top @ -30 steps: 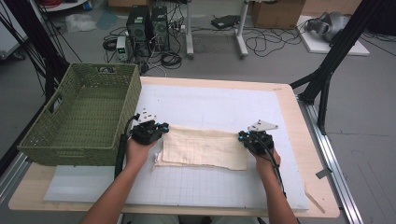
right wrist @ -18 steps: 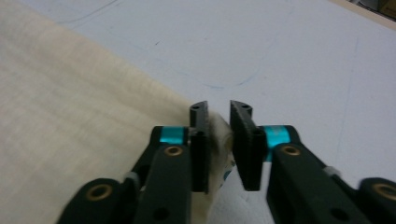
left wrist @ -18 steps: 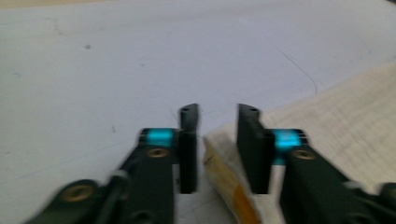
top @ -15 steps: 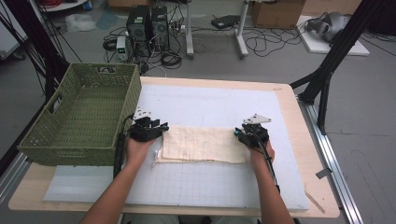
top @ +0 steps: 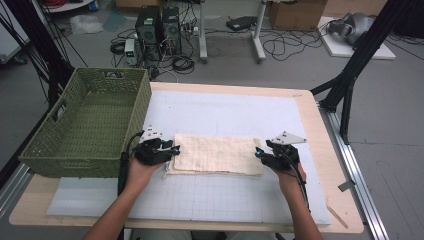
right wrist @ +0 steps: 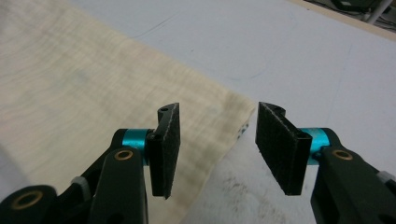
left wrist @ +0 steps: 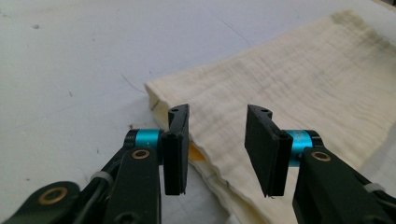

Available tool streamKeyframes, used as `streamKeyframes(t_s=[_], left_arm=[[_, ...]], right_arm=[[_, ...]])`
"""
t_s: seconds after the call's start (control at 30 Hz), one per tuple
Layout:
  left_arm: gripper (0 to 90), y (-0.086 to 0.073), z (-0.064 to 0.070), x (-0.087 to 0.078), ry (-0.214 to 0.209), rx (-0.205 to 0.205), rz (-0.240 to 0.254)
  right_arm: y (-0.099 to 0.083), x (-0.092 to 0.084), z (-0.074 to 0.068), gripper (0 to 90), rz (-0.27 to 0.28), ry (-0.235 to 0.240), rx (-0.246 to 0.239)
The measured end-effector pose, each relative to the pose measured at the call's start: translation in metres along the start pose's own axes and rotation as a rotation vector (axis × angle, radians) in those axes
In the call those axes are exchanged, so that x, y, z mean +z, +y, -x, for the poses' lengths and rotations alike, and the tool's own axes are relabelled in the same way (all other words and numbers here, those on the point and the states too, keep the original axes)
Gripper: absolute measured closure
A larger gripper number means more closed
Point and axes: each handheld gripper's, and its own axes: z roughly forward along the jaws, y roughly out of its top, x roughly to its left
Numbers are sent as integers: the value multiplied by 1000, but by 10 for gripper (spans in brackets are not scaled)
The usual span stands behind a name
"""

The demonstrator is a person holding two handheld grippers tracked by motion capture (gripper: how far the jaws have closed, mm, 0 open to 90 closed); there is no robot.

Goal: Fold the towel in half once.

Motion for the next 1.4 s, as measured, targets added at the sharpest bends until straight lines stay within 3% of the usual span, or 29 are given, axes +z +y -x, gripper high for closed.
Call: streamKeyframes(t_s=[0.17, 0.27, 0.37, 0.5, 0.6, 0.73, 0.8, 1.07, 1.23, 1.4], left_arm=[[604, -12, 9, -5, -34, 2, -13], [605, -19, 11, -8, -44, -1, -28], [614, -25, 12, -9, -51, -15, -35], [626, -31, 18, -10, -57, -5, -52], [678, -32, 20, -8, -54, 5, -66], [837, -32, 24, -8, -56, 49, -71], [857, -32, 25, -9, -57, 57, -66], [860, -29, 22, -28, -76, -13, 4], [860, -34, 21, -31, -66, -19, -23], [859, -39, 20, -25, -51, -22, -82]], right_arm=[[-15, -13, -8, 497, 3, 33, -1], [-25, -20, -10, 493, 10, 53, 24], [-33, -26, -13, 491, 13, 59, 29], [-41, -30, -16, 491, 17, 64, 29], [-42, -33, -17, 491, 16, 64, 20], [-41, -35, -18, 491, 27, 64, 25], [-41, -35, -18, 491, 28, 63, 27], [-40, -32, -20, 505, 31, 92, 45], [-42, -20, -25, 579, -26, 125, 64], [-43, -13, -27, 803, -74, 109, 46]])
